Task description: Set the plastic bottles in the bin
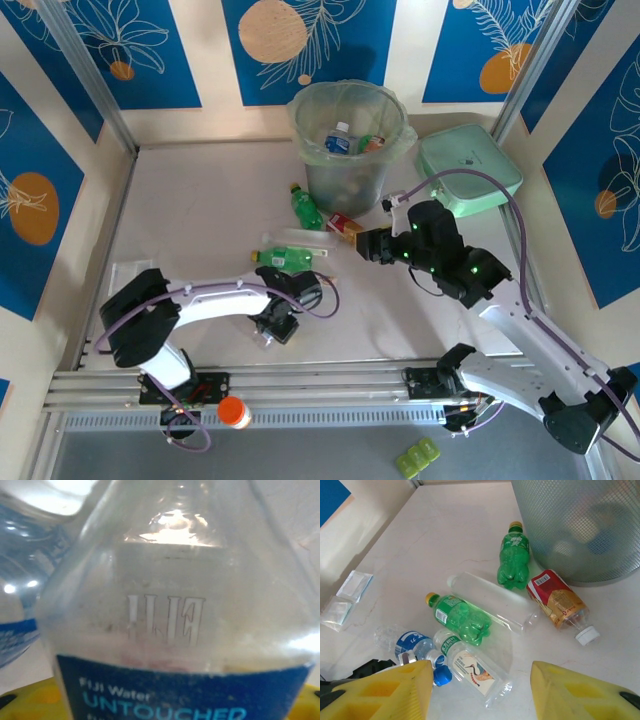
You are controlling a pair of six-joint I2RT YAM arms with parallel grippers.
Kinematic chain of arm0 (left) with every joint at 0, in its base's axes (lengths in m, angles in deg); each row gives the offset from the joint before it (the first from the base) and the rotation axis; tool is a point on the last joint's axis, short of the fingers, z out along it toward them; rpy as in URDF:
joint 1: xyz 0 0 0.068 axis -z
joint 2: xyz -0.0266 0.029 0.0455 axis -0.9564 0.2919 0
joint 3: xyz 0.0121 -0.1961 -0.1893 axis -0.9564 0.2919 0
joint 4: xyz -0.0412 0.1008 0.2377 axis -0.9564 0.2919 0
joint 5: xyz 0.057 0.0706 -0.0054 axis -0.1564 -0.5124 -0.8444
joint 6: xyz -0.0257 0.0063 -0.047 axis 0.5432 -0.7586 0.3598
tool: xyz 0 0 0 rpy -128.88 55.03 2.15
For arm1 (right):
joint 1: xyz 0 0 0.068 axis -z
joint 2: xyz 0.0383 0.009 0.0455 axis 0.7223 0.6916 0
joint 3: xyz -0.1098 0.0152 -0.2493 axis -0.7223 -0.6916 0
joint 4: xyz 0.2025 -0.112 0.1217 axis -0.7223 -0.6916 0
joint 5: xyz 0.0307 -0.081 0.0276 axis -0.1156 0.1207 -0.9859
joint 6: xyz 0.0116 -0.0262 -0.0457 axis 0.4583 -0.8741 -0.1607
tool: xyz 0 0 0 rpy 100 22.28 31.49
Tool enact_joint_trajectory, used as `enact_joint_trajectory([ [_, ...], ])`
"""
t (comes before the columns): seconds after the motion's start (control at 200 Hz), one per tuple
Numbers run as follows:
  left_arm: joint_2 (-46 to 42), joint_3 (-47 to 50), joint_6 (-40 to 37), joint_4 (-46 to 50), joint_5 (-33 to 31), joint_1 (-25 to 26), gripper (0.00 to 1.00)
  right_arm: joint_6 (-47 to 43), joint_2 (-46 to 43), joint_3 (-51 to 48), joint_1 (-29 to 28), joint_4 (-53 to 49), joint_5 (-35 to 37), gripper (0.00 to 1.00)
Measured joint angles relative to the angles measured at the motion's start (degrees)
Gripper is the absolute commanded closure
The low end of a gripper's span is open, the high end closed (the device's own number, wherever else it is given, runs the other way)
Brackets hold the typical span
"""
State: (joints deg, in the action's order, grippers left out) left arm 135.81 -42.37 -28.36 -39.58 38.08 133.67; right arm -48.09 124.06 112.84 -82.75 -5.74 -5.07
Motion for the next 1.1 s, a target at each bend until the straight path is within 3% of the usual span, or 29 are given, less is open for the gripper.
enact_joint_trajectory([
  [0.315, -15.5, -5.3, -1.5, 2.3, 0.3, 0.3, 0.44, 1.0, -0.5, 2.1, 0.3, -0.4, -0.4, 0.46],
  [0.5, -27.7, -7.0, -5.0, -1.9, 5.4, 0.3, 0.44, 1.4, -1.4, 3.8, 1.9, 1.4, -4.5, 0.41],
  [0.66, -36.7, -5.5, -6.4, -10.6, 10.6, 0.2, 0.44, 1.4, -1.2, 3.9, 3.7, 7.0, -15.1, 0.39],
  [0.765, -40.5, -3.3, -6.4, -16.4, 14.8, -0.2, 0.44, 1.8, -0.6, 3.9, 4.4, 13.7, -24.9, 0.33],
  [0.97, -42.3, -0.3, -4.7, -25.1, 23.0, -0.5, 0.45, 5.4, 3.6, 4.7, 4.1, 26.3, -42.8, 0.26],
  [1.1, -42.8, 1.0, -3.3, -29.0, 26.3, -0.5, 0.45, 5.9, 7.8, 8.2, 1.5, 28.9, -49.7, 0.25],
])
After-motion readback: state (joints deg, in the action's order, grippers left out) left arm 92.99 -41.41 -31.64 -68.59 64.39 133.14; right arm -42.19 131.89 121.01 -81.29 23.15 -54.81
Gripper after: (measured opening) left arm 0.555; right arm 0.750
